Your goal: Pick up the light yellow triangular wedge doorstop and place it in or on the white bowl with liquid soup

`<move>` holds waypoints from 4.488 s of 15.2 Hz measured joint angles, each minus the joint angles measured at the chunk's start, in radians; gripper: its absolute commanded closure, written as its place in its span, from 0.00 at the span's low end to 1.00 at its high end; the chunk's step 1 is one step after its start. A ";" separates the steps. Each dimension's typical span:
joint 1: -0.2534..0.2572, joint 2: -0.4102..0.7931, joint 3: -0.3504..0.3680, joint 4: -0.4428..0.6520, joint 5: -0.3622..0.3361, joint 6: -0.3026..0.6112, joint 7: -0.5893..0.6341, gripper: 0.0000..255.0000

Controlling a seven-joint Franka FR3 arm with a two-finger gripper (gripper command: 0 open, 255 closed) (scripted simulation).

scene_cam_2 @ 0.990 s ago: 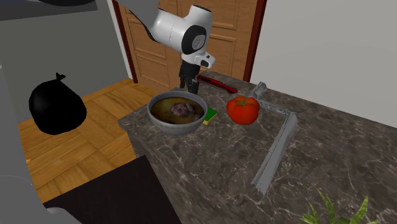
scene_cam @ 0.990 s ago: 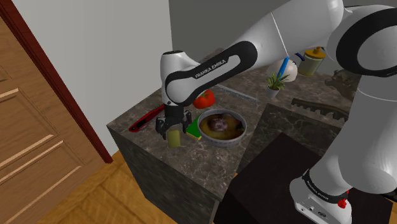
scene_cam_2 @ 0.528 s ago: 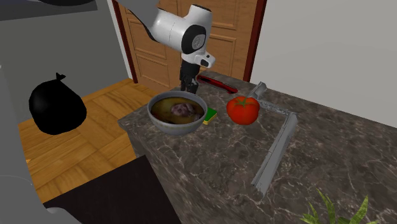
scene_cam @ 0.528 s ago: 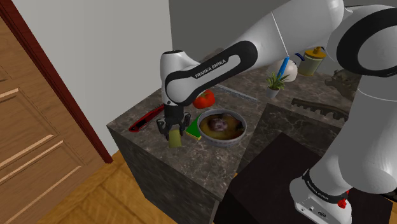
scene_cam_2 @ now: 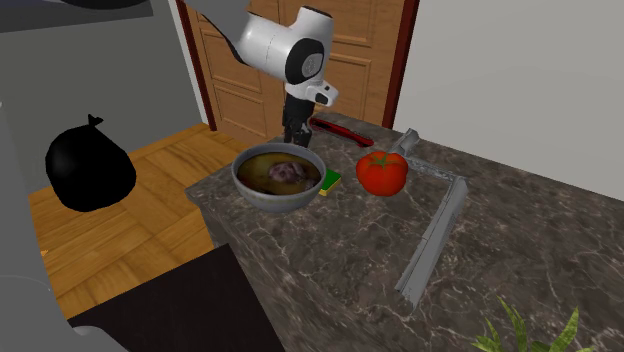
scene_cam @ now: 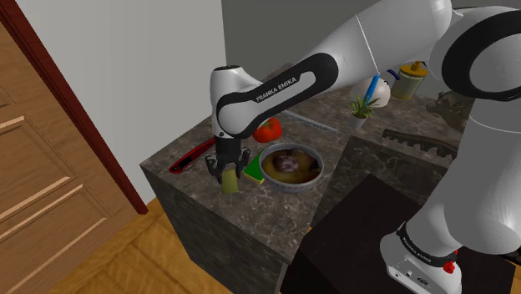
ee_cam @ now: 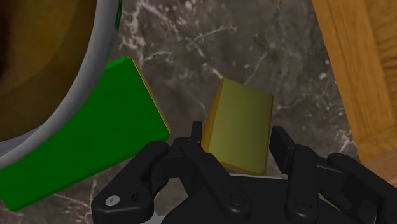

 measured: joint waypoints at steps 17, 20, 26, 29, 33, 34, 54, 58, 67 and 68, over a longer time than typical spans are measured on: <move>-0.010 -0.100 0.005 0.099 0.013 -0.195 0.021 1.00; -0.012 -0.110 0.005 0.122 0.013 -0.229 0.025 1.00; -0.014 -0.132 0.006 0.178 0.015 -0.305 0.036 1.00; -0.016 -0.138 0.005 0.211 0.015 -0.344 0.040 1.00; -0.016 -0.145 0.005 0.255 0.015 -0.394 0.048 1.00; -0.015 -0.145 0.006 0.267 0.014 -0.406 0.052 1.00; -0.125 -0.681 -0.133 -0.272 0.099 -0.448 -0.223 1.00; -0.125 -0.677 -0.131 -0.322 0.102 -0.396 -0.235 1.00; -0.121 -0.650 -0.121 -0.421 0.112 -0.272 -0.255 1.00; -0.121 -0.647 -0.120 -0.424 0.113 -0.265 -0.255 1.00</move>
